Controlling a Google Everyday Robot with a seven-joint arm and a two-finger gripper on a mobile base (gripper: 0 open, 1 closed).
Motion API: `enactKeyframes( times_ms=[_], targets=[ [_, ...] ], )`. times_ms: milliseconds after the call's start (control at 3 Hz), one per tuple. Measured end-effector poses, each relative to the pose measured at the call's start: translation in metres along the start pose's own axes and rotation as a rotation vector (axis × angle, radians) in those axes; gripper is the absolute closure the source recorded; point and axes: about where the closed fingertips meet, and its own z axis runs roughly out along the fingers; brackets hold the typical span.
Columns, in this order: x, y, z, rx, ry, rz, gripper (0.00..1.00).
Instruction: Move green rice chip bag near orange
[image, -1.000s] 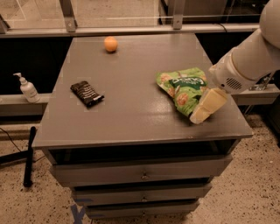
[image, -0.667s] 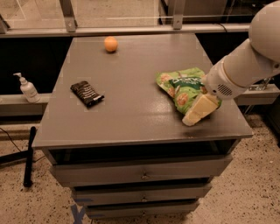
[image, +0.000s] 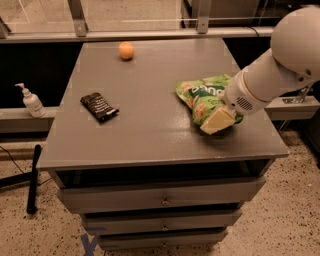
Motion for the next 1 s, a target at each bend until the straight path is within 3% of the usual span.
enactKeyframes(
  times_ms=[333, 667, 1000],
  targets=[
    [-0.016, -0.016, -0.004, 0.039, -0.018, -0.033, 0.85],
    [-0.044, -0.046, -0.017, 0.125, -0.048, -0.116, 1.0],
    [-0.064, -0.074, -0.062, 0.258, -0.06, -0.217, 1.0]
  ],
)
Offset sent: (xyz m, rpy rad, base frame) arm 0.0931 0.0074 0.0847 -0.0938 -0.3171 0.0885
